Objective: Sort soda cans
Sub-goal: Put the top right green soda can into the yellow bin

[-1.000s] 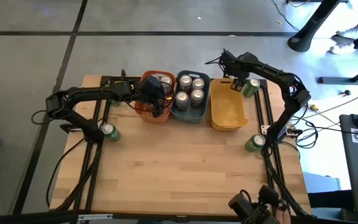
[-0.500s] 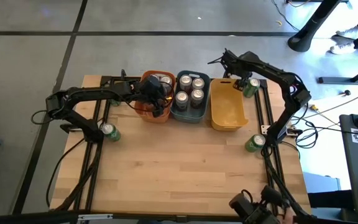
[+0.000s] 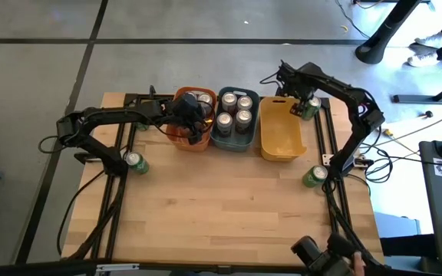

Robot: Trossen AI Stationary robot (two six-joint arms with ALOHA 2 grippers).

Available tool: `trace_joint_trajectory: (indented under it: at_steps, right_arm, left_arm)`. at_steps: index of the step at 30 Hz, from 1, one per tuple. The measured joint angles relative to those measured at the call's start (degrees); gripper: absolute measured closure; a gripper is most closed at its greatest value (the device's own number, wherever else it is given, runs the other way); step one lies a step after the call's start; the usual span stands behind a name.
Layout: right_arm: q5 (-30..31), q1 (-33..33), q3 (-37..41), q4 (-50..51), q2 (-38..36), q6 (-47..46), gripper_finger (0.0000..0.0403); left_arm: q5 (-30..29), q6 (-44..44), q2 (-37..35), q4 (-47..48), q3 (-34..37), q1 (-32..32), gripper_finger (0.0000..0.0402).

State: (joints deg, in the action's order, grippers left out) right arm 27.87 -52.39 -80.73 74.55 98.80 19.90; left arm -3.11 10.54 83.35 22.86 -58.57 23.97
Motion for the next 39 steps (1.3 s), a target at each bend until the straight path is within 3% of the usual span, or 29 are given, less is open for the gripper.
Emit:
trace_joint_trajectory:
  at_steps: [11,26,39]
  right_arm:
    - [0.5,-3.2,0.0,0.2,0.5,2.8,0.0070]
    - [3.2,-3.4,-0.3,3.0,10.1,5.9,0.0070]
    - [3.9,-3.4,-0.2,3.4,10.6,8.0,0.0083]
  left_arm:
    - [0.0,0.0,0.0,0.0,0.0,0.0,0.0070]
    - [0.0,0.4,0.1,0.0,0.0,0.0,0.0070]
    - [0.0,0.7,0.1,0.0,0.0,0.0,0.0070]
